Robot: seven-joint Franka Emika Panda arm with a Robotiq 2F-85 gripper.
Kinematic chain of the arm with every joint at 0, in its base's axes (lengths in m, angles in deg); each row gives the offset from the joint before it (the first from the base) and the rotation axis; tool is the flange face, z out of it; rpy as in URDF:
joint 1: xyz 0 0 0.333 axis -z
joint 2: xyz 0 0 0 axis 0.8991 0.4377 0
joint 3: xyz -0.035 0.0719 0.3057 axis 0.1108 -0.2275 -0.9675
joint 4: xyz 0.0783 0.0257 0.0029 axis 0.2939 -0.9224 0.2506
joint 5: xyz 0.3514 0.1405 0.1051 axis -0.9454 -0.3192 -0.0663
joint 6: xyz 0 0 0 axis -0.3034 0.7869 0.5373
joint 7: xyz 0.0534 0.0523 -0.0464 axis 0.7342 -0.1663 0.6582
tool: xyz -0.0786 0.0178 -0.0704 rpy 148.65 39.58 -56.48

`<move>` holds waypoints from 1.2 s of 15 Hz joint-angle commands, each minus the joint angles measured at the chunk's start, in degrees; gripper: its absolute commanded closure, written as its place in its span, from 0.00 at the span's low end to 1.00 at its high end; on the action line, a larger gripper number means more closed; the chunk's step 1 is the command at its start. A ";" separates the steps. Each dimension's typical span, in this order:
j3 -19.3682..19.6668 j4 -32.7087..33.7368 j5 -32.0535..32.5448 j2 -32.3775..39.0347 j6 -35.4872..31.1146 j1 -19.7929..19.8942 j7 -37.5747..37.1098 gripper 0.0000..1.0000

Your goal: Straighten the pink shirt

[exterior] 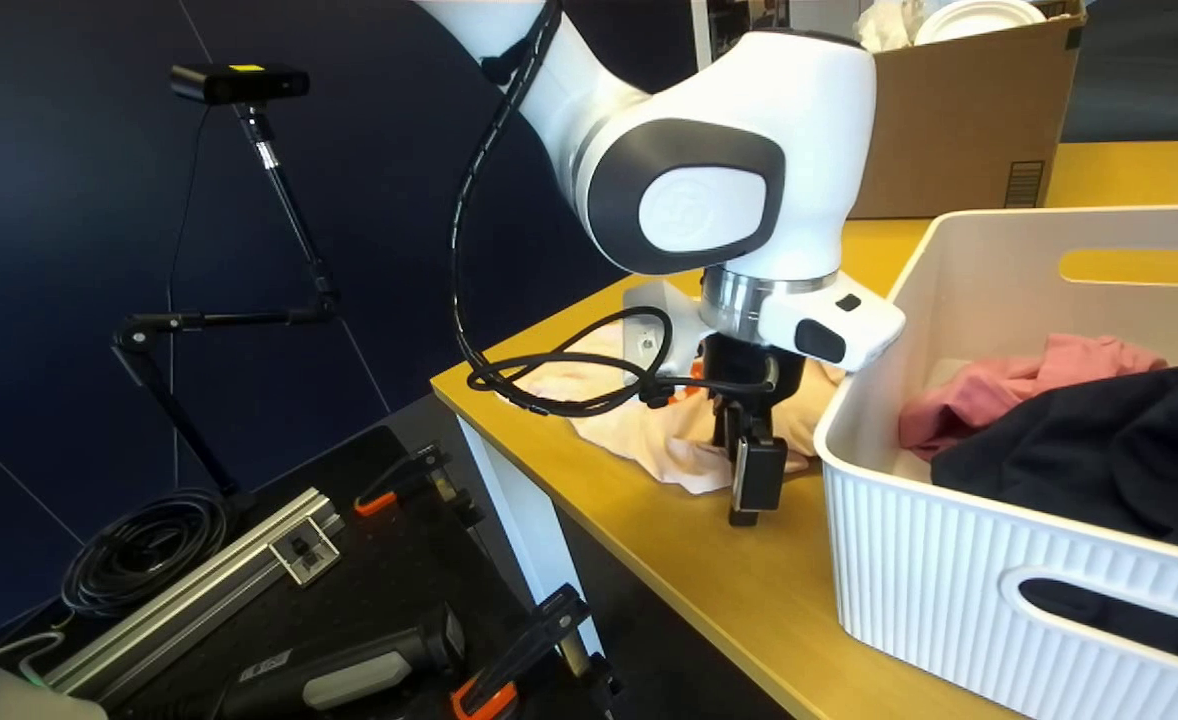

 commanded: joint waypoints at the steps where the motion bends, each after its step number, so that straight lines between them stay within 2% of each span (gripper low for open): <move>1: -0.32 -2.31 0.59 -0.67 -2.82 -0.44 -0.62 0.00; 4: 1.57 -5.33 1.56 -1.97 -5.43 -0.96 -2.20 0.00; 14: 5.44 -22.60 2.87 -12.88 -18.24 -1.27 -2.45 0.00; 18: 6.45 -26.18 3.65 -16.76 -22.61 -0.87 -1.93 0.00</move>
